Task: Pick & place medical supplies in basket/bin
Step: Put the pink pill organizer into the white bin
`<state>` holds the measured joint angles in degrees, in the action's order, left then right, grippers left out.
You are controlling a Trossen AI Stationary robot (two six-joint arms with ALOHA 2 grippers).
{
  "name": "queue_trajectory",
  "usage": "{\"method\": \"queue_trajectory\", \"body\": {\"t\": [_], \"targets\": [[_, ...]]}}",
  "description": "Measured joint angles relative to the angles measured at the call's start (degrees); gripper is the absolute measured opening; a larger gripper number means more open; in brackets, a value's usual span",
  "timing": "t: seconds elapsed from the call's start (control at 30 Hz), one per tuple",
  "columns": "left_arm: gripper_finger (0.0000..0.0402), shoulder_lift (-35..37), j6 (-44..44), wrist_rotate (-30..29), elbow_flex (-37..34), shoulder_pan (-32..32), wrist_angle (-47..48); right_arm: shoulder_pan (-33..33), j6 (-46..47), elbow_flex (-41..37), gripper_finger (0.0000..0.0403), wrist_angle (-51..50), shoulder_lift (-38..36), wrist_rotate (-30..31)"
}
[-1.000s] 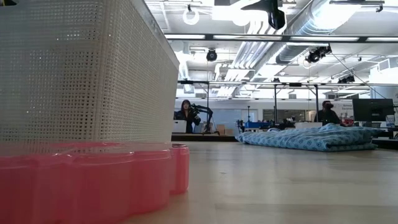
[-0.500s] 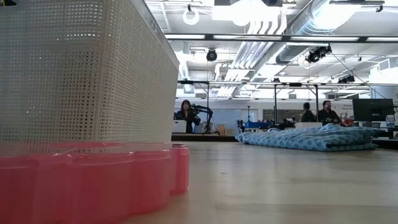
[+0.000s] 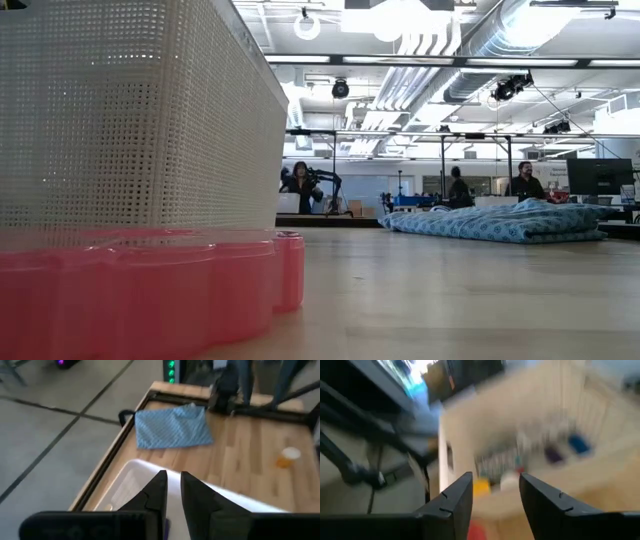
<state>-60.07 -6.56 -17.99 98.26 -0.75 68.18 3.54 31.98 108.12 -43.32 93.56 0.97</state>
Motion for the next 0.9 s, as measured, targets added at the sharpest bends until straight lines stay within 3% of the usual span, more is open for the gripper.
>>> {"method": "queue_trajectory", "body": {"t": [0.17, 0.33, 0.53, 0.73, 0.9], "targets": [[0.009, 0.4, -2.6, 4.9, 2.8, 0.0, -0.1, 4.7, 10.1, 6.2, 0.019, -13.6, 7.4, -1.8], [0.0105, 1.1, -3.4, 8.6, 3.5, 0.0, -0.7, 10.4, 20.6, 5.3, 0.0245, -13.8, 12.1, -5.8], [0.0182, 1.5, -5.2, 11.5, 3.5, 0.0, -2.0, 16.3, 30.2, 2.4, 0.0299, -13.3, 18.0, -4.5], [0.0263, 1.4, -6.0, 11.6, 3.5, 0.0, -2.0, 18.4, 34.1, 2.3, 0.0328, -12.5, 24.4, -4.5], [0.0309, 1.4, -6.0, 11.6, 3.5, 0.0, -2.0, 19.3, 34.8, 2.3, 0.035, -9.1, 28.3, -3.7]]}}
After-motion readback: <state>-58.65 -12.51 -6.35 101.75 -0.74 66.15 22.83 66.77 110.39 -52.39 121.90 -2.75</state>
